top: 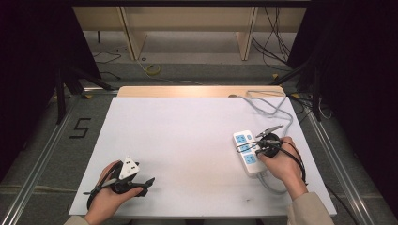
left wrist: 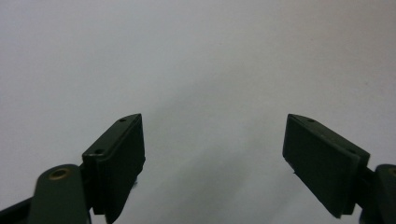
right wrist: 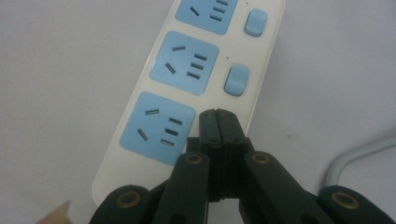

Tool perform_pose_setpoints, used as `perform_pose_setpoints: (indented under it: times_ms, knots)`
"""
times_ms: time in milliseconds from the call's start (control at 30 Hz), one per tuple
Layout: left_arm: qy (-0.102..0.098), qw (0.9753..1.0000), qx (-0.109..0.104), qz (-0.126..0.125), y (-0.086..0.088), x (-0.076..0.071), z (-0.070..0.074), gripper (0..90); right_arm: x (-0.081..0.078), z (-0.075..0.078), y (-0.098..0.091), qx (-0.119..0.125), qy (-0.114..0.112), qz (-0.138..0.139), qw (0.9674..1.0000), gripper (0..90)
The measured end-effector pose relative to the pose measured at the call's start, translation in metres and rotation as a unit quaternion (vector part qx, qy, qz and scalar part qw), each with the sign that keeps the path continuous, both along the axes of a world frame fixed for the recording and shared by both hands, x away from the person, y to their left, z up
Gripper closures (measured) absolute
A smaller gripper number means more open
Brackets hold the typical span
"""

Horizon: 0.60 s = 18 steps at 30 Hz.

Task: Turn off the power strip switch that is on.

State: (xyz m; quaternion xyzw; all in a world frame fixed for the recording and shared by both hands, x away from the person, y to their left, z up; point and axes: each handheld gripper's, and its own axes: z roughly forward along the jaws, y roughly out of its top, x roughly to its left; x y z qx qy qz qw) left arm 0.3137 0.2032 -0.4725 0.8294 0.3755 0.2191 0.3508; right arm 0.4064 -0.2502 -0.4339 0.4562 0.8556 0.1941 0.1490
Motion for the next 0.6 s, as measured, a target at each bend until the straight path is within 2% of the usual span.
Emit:
perform_pose_setpoints:
  times_ms: [600]
  knots:
    - [0.000, 1.0000, 0.002, -0.001, 0.0005, -0.0001, 0.0003, 20.7, -0.0001, -0.0013, 0.0023, -0.008, 0.001, 0.000, 1.0000, 90.0]
